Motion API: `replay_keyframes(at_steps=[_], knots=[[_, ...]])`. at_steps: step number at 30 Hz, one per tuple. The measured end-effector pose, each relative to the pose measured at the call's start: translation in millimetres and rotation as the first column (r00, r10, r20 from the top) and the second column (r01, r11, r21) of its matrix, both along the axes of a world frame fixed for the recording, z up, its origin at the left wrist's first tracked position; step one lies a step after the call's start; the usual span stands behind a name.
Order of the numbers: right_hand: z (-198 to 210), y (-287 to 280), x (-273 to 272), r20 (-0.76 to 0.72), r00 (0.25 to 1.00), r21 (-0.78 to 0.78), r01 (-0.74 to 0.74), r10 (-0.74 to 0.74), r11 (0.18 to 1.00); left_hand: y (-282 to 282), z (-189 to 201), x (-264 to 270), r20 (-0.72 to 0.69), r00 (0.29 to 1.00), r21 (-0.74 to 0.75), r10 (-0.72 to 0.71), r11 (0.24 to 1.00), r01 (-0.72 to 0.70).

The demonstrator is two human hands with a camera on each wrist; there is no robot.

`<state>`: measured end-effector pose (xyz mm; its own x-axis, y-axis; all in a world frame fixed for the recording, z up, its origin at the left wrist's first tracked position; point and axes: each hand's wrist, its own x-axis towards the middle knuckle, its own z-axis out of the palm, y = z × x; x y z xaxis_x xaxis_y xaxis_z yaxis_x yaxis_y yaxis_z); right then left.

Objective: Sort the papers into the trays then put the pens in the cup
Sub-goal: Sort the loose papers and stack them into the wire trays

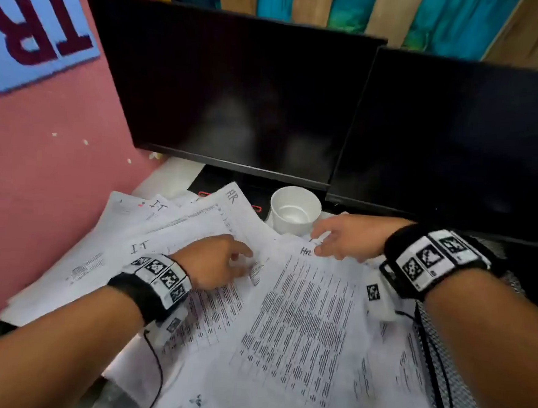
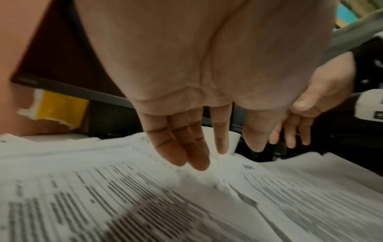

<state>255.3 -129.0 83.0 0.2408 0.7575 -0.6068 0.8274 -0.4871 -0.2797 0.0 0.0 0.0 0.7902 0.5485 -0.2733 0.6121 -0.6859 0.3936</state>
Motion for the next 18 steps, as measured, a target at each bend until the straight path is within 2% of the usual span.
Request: replay_keyframes(at_steps=[4, 7, 10, 13, 18], knots=[[-29.2, -30.4, -14.7, 0.038, 0.982, 0.139, 0.177, -0.184, 0.974, -36.0, -24.4, 15.0, -0.078, 0.995, 0.056, -0.063, 0.996, 0.067], [-46.2, -55.2, -25.7, -0.028, 0.941, 0.303, 0.330, -0.338, 0.894, -53.7, -37.1, 27.3, -0.092, 0.996, 0.085, -0.011, 0.996, 0.019], [-64.4, -84.7, -36.0, -0.098, 0.898, 0.424, 0.427, -0.428, 0.799, -70.9, -39.5, 31.8, -0.101, 0.993, 0.121, 0.055, 0.992, -0.043], [-78.4, -112.3, -44.4, -0.219, 0.840, 0.467, 0.537, -0.496, 0.703, -85.2, -42.9, 29.9, -0.035, 0.999, 0.083, 0.039, 0.996, -0.036], [-90.4, -148.9, -54.5, -0.299, 0.774, 0.499, 0.625, -0.557, 0.600, -103.4, -46.4, 23.5, 0.034, 0.999, 0.075, 0.041, 0.996, -0.044]])
